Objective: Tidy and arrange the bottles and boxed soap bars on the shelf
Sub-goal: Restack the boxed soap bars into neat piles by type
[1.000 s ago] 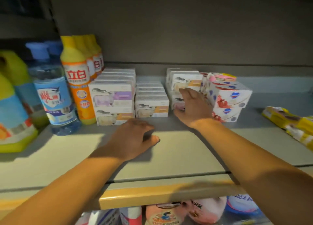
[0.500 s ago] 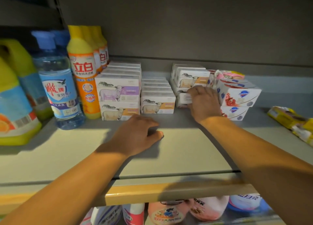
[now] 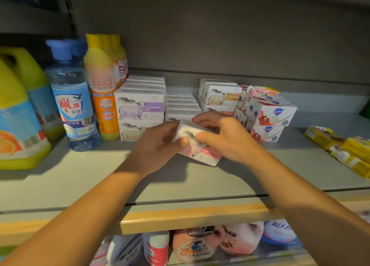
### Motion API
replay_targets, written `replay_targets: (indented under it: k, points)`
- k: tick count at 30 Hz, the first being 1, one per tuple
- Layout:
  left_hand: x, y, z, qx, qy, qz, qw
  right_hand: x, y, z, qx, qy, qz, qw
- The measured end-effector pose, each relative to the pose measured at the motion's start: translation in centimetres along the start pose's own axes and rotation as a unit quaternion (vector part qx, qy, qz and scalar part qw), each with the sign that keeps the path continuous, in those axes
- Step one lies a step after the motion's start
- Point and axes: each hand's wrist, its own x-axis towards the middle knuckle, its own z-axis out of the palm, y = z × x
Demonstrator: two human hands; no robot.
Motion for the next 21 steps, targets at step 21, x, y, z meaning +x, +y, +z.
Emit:
replay_targets:
  k: [21]
  points:
    - [0.4,-0.3,-0.6,-0.296,0.044,-0.186,0.936,-0.8,3.0,2.4,0.274,0.161,0.110,0.942]
